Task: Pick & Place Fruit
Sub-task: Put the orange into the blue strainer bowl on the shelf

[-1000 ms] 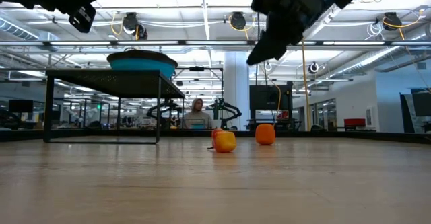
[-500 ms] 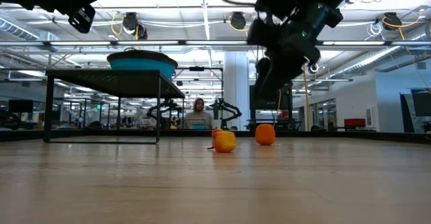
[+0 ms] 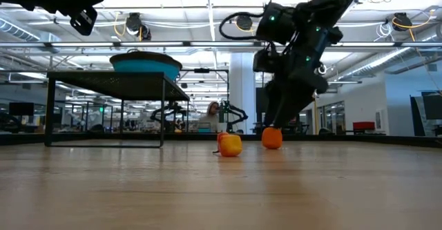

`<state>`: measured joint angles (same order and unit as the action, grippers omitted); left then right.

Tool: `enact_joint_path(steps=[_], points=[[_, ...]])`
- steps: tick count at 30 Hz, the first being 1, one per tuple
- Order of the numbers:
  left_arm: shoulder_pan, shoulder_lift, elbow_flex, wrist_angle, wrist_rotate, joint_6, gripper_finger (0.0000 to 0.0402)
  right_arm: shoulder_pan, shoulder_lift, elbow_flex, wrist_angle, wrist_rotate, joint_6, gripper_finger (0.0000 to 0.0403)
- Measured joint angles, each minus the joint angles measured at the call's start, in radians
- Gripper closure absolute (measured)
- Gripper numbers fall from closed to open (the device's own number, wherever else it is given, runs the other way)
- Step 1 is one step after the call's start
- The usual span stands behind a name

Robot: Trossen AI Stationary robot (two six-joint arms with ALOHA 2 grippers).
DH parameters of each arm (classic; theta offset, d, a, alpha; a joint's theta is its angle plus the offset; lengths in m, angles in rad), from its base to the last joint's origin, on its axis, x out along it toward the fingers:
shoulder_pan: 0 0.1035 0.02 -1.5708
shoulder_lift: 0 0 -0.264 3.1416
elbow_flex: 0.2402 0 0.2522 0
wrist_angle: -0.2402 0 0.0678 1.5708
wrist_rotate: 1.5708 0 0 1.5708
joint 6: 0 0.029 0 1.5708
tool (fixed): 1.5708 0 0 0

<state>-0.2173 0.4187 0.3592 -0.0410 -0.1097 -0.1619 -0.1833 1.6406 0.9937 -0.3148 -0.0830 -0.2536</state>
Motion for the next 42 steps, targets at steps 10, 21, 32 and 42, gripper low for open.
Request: enact_joint_path(steps=[10, 21, 32, 42], points=[[0.000, 0.000, 0.000, -0.001, -0.023, -0.008, 0.0391, 0.000, 0.105, 0.002, 0.011, 0.003, 0.005, 0.0102], [0.000, 0.000, 0.000, -0.010, -0.032, -0.024, 0.0382, -0.001, 0.121, 0.002, 0.059, -0.001, 0.015, 0.0104], [0.000, 0.000, 0.000, -0.010, -0.032, -0.023, 0.0400, -0.001, 0.121, 0.001, 0.057, -0.023, 0.032, 0.0135], [0.000, 0.000, 0.000, -0.027, -0.032, -0.024, 0.0382, 0.001, 0.120, 0.001, 0.056, -0.026, 0.059, 0.0200]])
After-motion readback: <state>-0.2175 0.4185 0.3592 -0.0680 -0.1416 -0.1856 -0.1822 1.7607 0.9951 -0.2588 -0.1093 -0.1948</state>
